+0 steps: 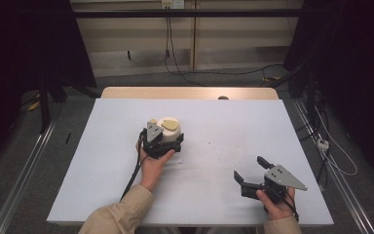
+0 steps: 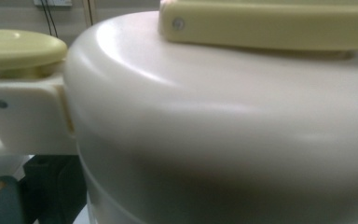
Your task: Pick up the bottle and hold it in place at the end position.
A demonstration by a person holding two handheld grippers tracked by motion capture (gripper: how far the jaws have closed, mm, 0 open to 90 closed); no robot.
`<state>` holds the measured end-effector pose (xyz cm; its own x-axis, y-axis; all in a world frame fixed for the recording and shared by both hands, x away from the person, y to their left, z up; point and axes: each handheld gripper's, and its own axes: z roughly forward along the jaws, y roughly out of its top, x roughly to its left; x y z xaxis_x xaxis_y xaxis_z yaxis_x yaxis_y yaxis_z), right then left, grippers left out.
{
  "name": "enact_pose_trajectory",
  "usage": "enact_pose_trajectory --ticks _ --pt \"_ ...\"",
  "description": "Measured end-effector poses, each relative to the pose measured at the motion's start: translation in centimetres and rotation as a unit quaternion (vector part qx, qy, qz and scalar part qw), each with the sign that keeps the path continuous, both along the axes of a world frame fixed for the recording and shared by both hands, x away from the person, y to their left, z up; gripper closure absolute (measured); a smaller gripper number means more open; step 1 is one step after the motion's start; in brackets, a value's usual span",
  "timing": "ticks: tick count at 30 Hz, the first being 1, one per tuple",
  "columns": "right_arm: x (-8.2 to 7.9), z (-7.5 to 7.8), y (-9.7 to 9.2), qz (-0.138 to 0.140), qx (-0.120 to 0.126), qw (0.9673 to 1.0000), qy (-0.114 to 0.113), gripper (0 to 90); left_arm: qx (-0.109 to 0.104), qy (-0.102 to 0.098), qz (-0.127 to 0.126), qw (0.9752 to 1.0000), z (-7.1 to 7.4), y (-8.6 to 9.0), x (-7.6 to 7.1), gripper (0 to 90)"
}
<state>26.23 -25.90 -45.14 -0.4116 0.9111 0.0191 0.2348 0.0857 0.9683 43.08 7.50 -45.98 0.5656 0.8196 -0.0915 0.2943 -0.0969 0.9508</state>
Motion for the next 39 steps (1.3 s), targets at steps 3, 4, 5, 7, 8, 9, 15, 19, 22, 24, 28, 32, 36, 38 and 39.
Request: enact_pose_trajectory --ticks 3,4,5,7,8,9,15,19,22,24,28,32,36,38,39 --pt "0.0 0.0 0.0 0.0 0.0 1.0 0.0 4.2 -0.001 0.0 -0.001 1.0 0.0 0.1 0.0 5.0" --pt "0.0 0.0 0.0 0.001 0.0 1.0 -0.001 4.2 -0.001 0.0 -0.001 1.0 0.0 0.1 0.0 5.0" --pt "0.0 0.0 0.0 0.001 0.0 1.0 -0.001 4.2 -0.001 0.0 0.0 1.0 0.0 0.1 0.0 5.1" --pt "0.0 0.0 0.0 0.001 0.0 1.0 -0.001 4.2 0.0 -0.001 0.0 1.0 0.0 0.1 0.0 5.2" --pt "0.0 0.0 0.0 0.001 0.001 1.0 -0.001 4.2 0.001 -0.002 -0.001 1.0 0.1 0.1 0.0 5.2" --pt "0.0 0.0 0.0 0.001 0.001 1.0 -0.001 4.2 0.001 -0.002 -0.001 1.0 0.1 0.1 0.0 5.2" --pt "0.0 0.0 -0.1 0.0 0.002 1.0 -0.001 4.2 -0.012 0.006 -0.006 0.9999 0.2 0.1 0.1 5.3" --pt "0.0 0.0 -0.1 -0.001 0.002 1.0 -0.002 4.2 -0.013 0.008 -0.008 0.9999 0.4 -0.1 0.0 5.3" --pt "0.0 0.0 -0.1 0.0 0.002 1.0 -0.002 4.5 -0.01 0.006 -0.01 0.9999 0.6 -0.3 0.0 5.3" --pt "-0.1 0.0 -0.1 0.0 0.003 1.0 -0.002 4.5 -0.007 0.007 -0.011 0.9999 0.8 -0.3 0.1 5.3" --pt "0.0 0.0 -0.1 0.0 0.003 1.0 -0.002 4.4 -0.01 0.006 -0.015 0.9998 0.9 -0.6 0.2 5.4" --pt "0.0 0.0 -0.1 0.0 0.003 1.0 -0.002 4.4 -0.011 0.01 -0.018 0.9997 0.9 -1.0 0.3 5.3" --pt "0.0 0.0 -0.2 0.0 0.004 1.0 -0.002 4.5 -0.009 0.007 -0.024 0.9996 1.0 -1.5 0.4 5.4" --pt "0.0 0.0 -0.2 0.0 0.005 1.0 -0.002 4.4 -0.014 0.008 -0.027 0.9995 1.0 -1.8 0.4 5.3" --pt "0.0 0.0 -0.2 0.0 0.005 1.0 -0.002 4.4 -0.014 0.007 -0.029 0.9995 1.0 -1.9 0.5 5.4"
